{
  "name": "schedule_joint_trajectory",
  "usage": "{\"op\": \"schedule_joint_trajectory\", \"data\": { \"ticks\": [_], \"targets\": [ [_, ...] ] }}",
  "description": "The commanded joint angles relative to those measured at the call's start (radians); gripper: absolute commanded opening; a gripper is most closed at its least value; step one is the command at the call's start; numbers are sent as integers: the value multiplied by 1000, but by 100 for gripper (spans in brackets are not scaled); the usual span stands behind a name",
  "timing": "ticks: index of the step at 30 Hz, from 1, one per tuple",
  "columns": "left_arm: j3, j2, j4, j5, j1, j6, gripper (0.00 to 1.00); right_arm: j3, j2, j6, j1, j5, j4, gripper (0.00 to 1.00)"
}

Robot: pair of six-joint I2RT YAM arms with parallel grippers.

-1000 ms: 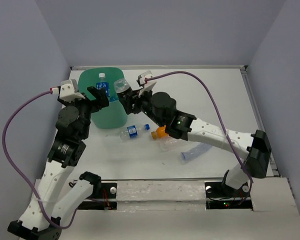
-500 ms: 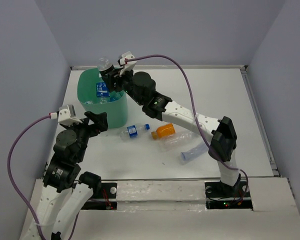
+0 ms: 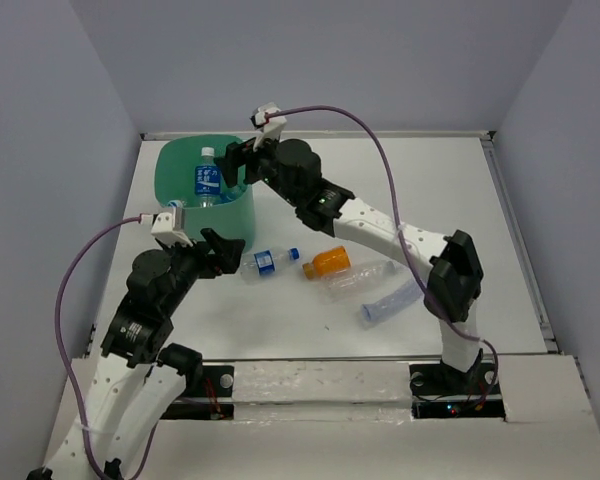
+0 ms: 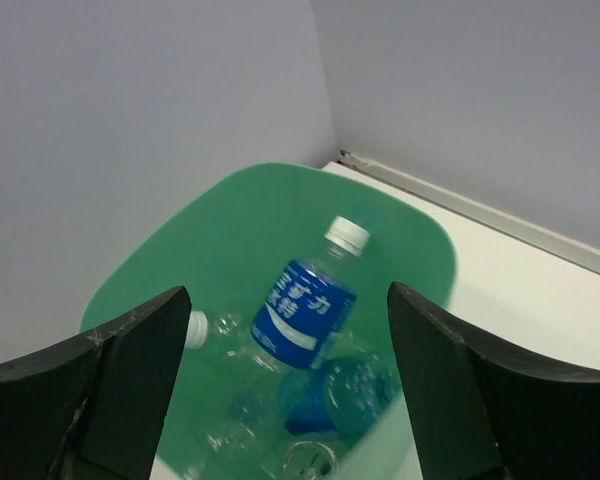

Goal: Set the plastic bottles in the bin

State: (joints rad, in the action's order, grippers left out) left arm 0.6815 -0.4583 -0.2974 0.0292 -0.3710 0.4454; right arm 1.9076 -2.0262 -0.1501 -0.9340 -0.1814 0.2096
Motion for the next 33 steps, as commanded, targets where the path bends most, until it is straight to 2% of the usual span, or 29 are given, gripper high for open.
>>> {"op": "schedule_joint_trajectory", "data": {
  "ticks": [1, 2, 3, 5, 6, 7, 9, 10, 13, 16, 17, 20, 21, 23, 27, 30, 33],
  "targets": [
    [-16, -68, 104, 176, -12, -54, 99, -180, 245, -46, 37, -42, 51, 75],
    [-11, -101, 125, 181, -28, -57, 99, -235, 339, -55, 46, -61, 51, 72],
    [-8, -118, 136, 176, -51, -56, 99, -363, 390, -83, 60, -84, 50, 69],
    [7, -181, 181, 102, -172, -47, 99, -506, 542, -124, 78, -102, 50, 60],
    [25, -206, 191, 60, -227, -40, 99, -653, 590, -169, 99, -119, 48, 57],
    [36, -265, 210, -16, -324, -40, 99, -720, 636, -196, 110, -128, 37, 52],
    [55, -330, 233, -80, -394, -40, 99, -842, 764, -256, 129, -171, -22, 49],
    [67, -392, 268, -104, -422, -46, 99, -958, 809, -314, 142, -212, -63, 47],
    [91, -520, 358, -124, -512, -85, 99, -1137, 981, -422, 168, -304, -153, 45],
    [144, -629, 403, -161, -615, -141, 99, -1220, 1104, -492, 193, -384, -301, 46],
    [200, -710, 412, -164, -638, -193, 99, -1258, 1173, -505, 202, -448, -361, 56],
    [320, -866, 417, -117, -704, -279, 99, -1308, 1242, -549, 273, -533, -456, 73],
    [343, -902, 423, -97, -712, -339, 99, -1312, 1247, -563, 294, -533, -479, 76],
    [398, -1004, 457, -54, -717, -376, 99, -1326, 1258, -595, 337, -521, -515, 78],
    [497, -1177, 460, -34, -715, -481, 99, -1348, 1322, -617, 455, -504, -550, 76],
    [620, -1301, 402, 6, -715, -522, 99, -1355, 1415, -591, 480, -498, -556, 73],
    [664, -1378, 376, -9, -714, -534, 99, -1358, 1478, -585, 480, -501, -579, 72]
  ]
}}
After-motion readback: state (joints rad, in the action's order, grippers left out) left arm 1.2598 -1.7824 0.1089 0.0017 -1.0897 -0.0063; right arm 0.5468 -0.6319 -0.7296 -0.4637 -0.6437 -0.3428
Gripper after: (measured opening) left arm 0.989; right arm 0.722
